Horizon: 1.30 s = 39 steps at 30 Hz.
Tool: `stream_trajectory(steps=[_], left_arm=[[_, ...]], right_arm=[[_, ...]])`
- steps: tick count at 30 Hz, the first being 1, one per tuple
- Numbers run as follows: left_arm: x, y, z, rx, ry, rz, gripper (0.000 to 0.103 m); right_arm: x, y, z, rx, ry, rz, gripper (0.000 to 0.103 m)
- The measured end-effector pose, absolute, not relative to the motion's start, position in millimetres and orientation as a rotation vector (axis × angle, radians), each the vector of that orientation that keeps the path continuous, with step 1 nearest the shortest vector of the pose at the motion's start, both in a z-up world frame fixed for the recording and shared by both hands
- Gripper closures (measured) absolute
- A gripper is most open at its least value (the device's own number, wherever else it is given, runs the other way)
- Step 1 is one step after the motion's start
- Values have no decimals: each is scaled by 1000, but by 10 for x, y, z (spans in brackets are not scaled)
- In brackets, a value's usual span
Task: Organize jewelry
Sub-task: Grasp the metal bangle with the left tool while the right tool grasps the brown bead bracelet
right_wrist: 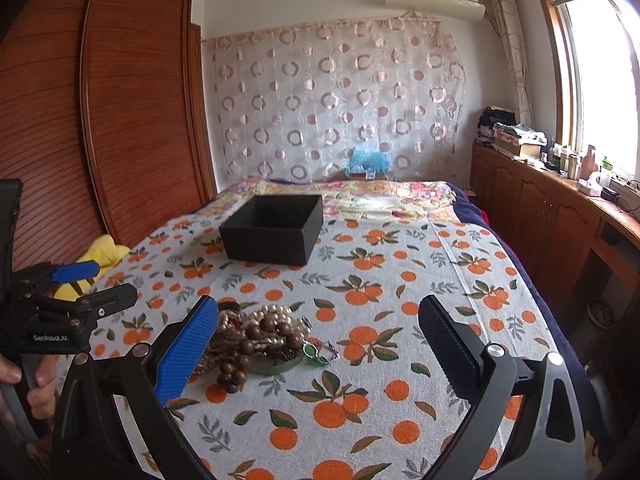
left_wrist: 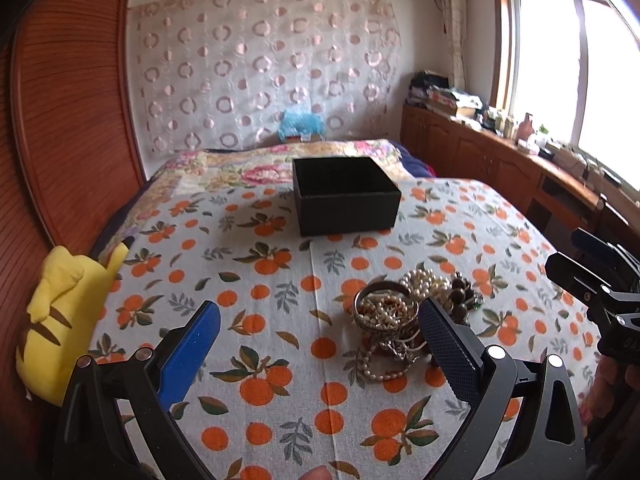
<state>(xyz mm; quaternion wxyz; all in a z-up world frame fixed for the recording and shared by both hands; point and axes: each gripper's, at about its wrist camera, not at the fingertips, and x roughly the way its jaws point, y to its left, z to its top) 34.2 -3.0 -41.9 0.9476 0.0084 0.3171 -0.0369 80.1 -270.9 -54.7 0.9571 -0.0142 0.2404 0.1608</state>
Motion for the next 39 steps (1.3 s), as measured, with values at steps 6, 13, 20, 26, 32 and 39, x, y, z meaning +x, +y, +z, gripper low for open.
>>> stream_trajectory(steps=[6, 13, 20, 26, 32, 39], left_arm=[[520, -47, -567, 25, 698, -129, 7], [783, -1, -681, -5, 761, -189, 8], [1055, -1, -810, -35, 845, -261, 43], [1154, -74, -912, -27, 884, -295, 69], [1238, -111, -959, -34, 913, -309, 87], [1305, -138, -1022, -26, 933, -308, 88]], right_arm=[[866, -2719, -696, -54, 528, 338, 8], [935, -2728, -855, -77, 597, 362, 21], [955, -2659, -916, -76, 633, 412, 27], [966, -2485, -961, -67, 684, 502, 45], [982, -2314, -1054, -71, 739, 571, 50], [986, -2213, -1130, -83, 775, 596, 56]])
